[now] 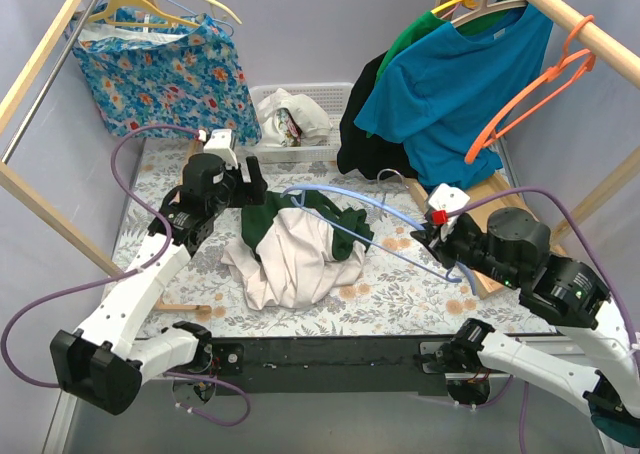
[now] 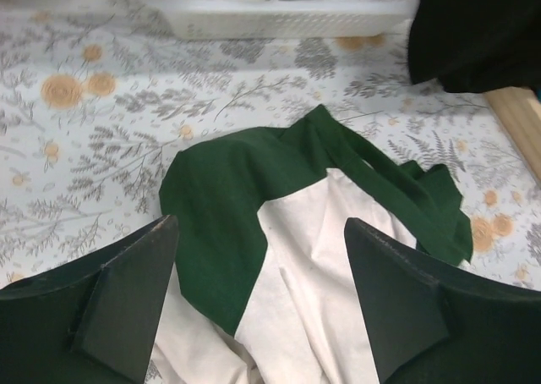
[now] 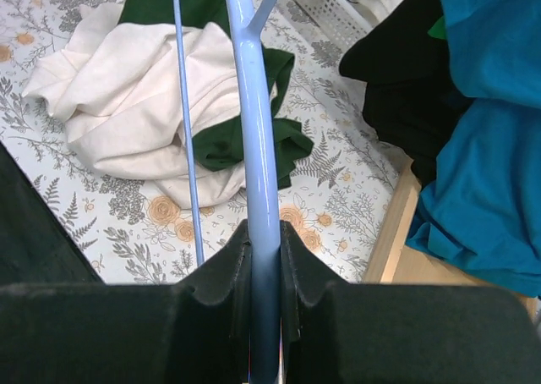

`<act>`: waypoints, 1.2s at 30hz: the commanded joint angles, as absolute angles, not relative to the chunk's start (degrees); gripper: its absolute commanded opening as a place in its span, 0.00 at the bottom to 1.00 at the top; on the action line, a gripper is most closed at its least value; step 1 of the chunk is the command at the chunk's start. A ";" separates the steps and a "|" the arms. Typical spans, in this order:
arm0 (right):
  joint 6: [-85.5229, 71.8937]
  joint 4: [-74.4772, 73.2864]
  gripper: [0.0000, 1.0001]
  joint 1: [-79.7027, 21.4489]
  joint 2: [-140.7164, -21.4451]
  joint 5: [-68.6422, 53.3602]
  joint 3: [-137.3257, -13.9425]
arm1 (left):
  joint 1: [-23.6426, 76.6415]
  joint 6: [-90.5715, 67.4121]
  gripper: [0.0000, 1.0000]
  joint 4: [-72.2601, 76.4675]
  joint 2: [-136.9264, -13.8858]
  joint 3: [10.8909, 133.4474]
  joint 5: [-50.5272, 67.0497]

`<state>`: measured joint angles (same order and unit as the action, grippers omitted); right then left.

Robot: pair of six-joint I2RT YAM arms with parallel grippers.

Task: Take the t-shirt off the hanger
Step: Remove the T-shirt from the hanger, then place the hanger at the clothesline.

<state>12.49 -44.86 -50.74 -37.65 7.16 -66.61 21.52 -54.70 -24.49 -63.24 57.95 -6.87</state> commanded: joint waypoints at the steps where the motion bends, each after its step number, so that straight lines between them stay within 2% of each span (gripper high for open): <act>1: 11.16 -39.73 0.01 -50.80 -38.49 5.19 -66.89 | 21.27 -47.82 0.80 -21.71 -57.84 59.86 4.78; 15: 11.51 -40.52 0.01 -50.80 -35.33 0.35 -64.51 | 21.27 -49.13 0.78 -17.50 -54.41 59.33 32.58; 24: 11.51 -42.10 0.01 -50.80 -36.30 -2.81 -63.63 | 20.13 -49.57 0.74 -12.40 -52.82 56.69 42.96; 32: 12.30 -42.27 0.01 -50.80 -35.77 -7.56 -64.07 | 18.72 -47.90 0.69 -1.68 -48.78 48.34 67.90; 36: 12.31 -42.98 0.01 -50.80 -36.12 -8.52 -64.07 | 18.46 -43.60 0.66 -6.39 -49.13 49.65 73.99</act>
